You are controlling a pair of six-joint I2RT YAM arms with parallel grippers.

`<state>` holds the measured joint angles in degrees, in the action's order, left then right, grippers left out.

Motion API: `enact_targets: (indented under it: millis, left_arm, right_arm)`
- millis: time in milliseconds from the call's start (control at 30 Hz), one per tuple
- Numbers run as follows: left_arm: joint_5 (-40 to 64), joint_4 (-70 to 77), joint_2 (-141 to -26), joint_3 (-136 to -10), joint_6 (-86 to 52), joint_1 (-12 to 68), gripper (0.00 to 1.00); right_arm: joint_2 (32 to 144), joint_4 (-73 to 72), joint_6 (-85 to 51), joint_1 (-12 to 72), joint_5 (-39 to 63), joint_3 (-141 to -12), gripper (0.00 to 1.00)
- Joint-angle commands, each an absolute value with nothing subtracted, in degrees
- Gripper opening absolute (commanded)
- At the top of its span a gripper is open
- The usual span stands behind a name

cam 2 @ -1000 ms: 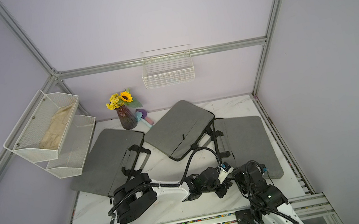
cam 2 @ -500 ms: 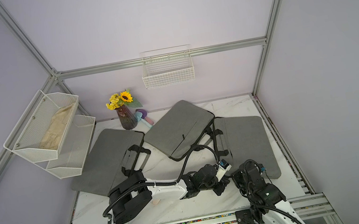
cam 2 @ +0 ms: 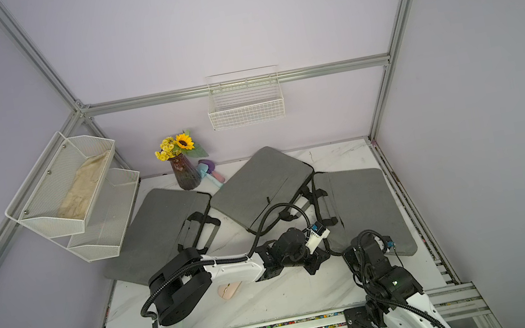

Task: Put the mouse into the laptop bag
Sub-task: Zip the zipper on the zippered laptop bag.

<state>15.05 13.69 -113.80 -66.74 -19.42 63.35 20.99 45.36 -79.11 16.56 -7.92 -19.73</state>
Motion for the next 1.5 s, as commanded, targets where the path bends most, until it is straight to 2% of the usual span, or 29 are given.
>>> enact_targets:
  millis: [0, 300, 367, 467, 567, 600, 833, 1100, 1167, 1233, 1467]
  left_arm:
    - [18.0, 15.0, -115.0, -68.4, -18.1, 61.0, 0.0]
    - [24.8, 13.4, -120.4, -77.5, -18.7, 60.8, 0.0]
    - [26.4, 13.4, -121.6, -80.0, -18.9, 61.0, 0.0]
    - [28.5, 13.2, -123.5, -83.6, -19.0, 61.3, 0.0]
    - [30.2, 13.1, -125.4, -86.3, -19.2, 61.5, 0.0]
    - [30.6, 13.0, -126.0, -87.1, -19.3, 61.7, 0.0]
    - [30.9, 12.6, -126.3, -88.1, -18.7, 62.8, 0.0]
    - [32.3, 12.1, -125.5, -89.0, -18.0, 62.6, 0.0]
    - [32.4, 11.5, -125.1, -89.3, -17.5, 62.6, 0.0]
    - [32.3, 10.6, -124.8, -89.9, -17.0, 62.6, 0.0]
    - [32.7, 8.3, -124.5, -91.6, -16.1, 62.4, 0.0]
  right_arm:
    - [20.5, 48.3, -78.6, 16.4, -17.0, -24.7, 0.0]
    - [20.5, 50.4, -79.4, 16.4, -21.2, -28.9, 0.0]
    - [19.8, 51.1, -79.8, 16.4, -21.5, -29.0, 0.08]
    - [17.7, 52.3, -80.1, 16.4, -22.5, -29.1, 0.15]
    - [16.2, 53.6, -80.6, 16.4, -23.6, -29.3, 0.36]
    - [15.9, 54.1, -80.7, 16.4, -23.8, -29.5, 0.39]
    - [14.3, 54.3, -81.6, 16.4, -20.5, -29.3, 0.52]
    - [6.7, 47.1, -85.0, 16.4, -6.9, -18.2, 0.56]
    - [6.8, 46.9, -85.3, 16.5, -6.7, -17.3, 0.59]
    - [7.7, 46.9, -85.6, 16.4, -6.5, -17.2, 0.66]
    - [10.7, 42.5, -87.6, 16.4, -3.9, -13.4, 0.74]
